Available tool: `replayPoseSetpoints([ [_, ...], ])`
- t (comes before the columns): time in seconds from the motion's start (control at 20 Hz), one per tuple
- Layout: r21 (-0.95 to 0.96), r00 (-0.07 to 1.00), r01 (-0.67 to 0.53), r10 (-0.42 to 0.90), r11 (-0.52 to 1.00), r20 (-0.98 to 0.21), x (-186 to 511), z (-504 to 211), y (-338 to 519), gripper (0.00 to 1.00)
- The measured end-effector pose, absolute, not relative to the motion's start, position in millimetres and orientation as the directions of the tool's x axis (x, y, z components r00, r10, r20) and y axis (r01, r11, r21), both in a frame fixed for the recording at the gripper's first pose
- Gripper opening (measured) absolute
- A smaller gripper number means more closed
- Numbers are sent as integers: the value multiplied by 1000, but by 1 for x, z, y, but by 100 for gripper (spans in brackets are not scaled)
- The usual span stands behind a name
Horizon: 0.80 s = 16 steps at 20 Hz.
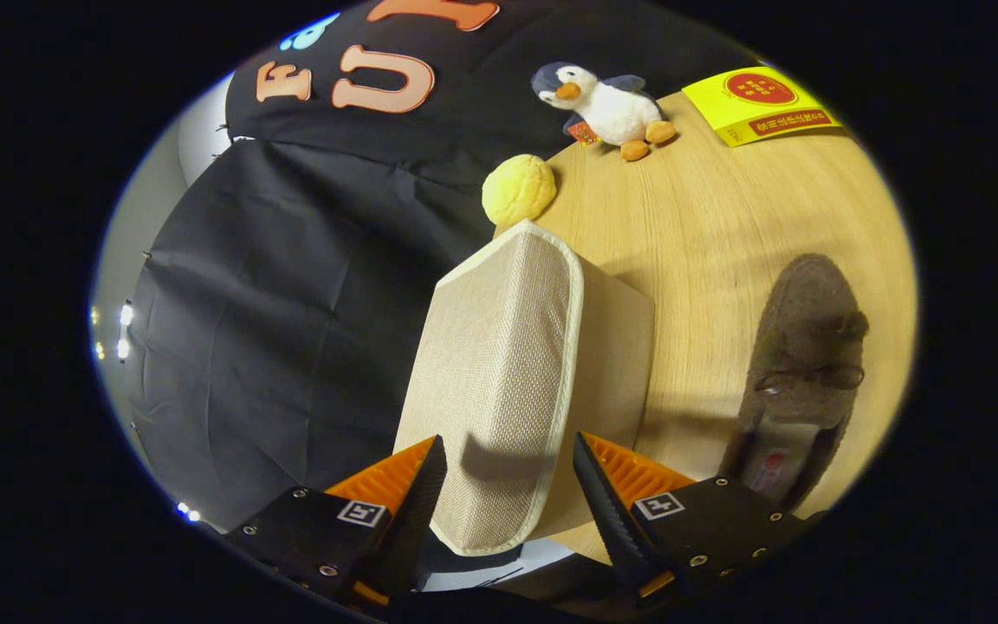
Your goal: Open the storage box then place both shoes into the box .Put the left shoe in first, then the right shoe, with the right side of both shoes facing outward in a uniform manner.
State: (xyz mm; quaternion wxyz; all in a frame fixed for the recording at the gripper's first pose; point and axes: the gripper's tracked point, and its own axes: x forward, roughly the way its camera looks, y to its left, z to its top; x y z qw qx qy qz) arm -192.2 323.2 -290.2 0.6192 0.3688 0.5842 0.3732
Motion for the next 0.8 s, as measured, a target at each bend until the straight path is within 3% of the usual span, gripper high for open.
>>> replayPoseSetpoints([
  [0.3,927,29,52,927,372,-374,-198,-298,333,72],
  [0.55,939,18,101,943,329,-332,-204,-296,333,72],
  [0.8,967,90,145,971,208,-222,-187,-258,323,60],
])
